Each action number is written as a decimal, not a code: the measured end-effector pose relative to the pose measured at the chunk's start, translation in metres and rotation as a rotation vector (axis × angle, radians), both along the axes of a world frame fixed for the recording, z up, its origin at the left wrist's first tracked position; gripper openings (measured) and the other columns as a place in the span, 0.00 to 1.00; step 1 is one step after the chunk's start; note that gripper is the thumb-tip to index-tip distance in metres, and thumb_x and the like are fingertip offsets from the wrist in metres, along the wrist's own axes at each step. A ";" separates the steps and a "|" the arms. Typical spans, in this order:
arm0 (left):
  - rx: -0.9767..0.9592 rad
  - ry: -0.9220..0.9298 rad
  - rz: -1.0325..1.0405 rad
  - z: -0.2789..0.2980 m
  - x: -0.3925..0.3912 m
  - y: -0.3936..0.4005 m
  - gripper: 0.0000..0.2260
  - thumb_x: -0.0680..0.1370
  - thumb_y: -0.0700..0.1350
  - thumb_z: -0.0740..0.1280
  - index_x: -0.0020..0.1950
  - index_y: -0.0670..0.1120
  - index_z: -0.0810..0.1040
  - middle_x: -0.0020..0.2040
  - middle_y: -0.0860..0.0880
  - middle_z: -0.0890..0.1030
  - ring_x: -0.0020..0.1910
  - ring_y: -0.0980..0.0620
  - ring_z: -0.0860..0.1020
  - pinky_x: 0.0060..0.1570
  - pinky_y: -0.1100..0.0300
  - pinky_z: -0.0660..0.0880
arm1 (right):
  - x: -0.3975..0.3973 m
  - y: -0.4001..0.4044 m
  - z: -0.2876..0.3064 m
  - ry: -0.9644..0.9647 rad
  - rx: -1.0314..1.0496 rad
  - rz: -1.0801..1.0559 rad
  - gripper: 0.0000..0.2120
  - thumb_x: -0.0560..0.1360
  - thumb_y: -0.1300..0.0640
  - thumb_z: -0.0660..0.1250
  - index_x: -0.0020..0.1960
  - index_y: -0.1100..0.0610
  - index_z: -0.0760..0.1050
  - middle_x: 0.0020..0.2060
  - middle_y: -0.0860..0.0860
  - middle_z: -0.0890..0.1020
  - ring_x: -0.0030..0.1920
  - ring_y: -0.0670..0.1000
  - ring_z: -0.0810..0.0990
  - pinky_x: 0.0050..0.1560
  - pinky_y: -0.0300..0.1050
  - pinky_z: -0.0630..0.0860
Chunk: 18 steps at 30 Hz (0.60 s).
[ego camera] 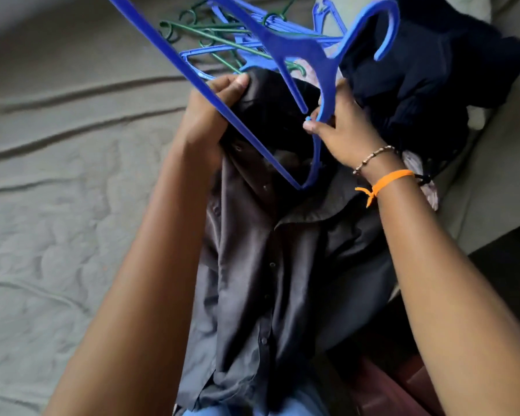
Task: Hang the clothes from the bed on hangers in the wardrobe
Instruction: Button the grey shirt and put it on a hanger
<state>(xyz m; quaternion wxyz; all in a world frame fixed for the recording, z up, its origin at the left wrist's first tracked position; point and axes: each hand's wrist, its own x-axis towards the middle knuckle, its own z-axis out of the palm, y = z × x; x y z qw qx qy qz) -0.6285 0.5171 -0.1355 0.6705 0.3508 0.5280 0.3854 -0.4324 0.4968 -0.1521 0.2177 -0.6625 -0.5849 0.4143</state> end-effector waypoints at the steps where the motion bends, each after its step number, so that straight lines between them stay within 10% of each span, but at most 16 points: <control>1: -0.001 -0.039 0.004 0.007 -0.004 0.001 0.08 0.80 0.41 0.61 0.45 0.41 0.78 0.38 0.46 0.81 0.37 0.51 0.78 0.43 0.59 0.75 | 0.005 -0.001 -0.002 -0.105 -0.030 0.037 0.23 0.75 0.60 0.66 0.66 0.59 0.59 0.47 0.51 0.75 0.54 0.54 0.75 0.60 0.48 0.68; 4: -0.082 -0.008 0.047 0.026 -0.021 0.004 0.09 0.81 0.41 0.59 0.44 0.43 0.76 0.32 0.51 0.81 0.32 0.57 0.79 0.36 0.66 0.76 | 0.025 -0.019 0.003 -0.462 -0.024 0.065 0.29 0.77 0.58 0.64 0.70 0.67 0.52 0.64 0.62 0.71 0.64 0.62 0.70 0.63 0.52 0.61; 8: -0.251 -0.066 -0.039 0.041 -0.040 0.001 0.20 0.80 0.58 0.56 0.49 0.45 0.80 0.40 0.49 0.83 0.40 0.53 0.81 0.40 0.64 0.77 | 0.043 -0.034 0.020 -0.839 0.117 0.025 0.27 0.73 0.57 0.67 0.65 0.67 0.60 0.57 0.65 0.74 0.61 0.63 0.69 0.56 0.55 0.60; 18: -0.184 -0.200 -0.171 0.071 -0.043 0.000 0.35 0.77 0.68 0.46 0.48 0.44 0.83 0.47 0.47 0.85 0.52 0.49 0.82 0.48 0.58 0.78 | 0.028 -0.029 0.052 -1.010 0.415 -0.092 0.18 0.73 0.68 0.60 0.61 0.65 0.60 0.54 0.65 0.75 0.46 0.66 0.77 0.35 0.50 0.67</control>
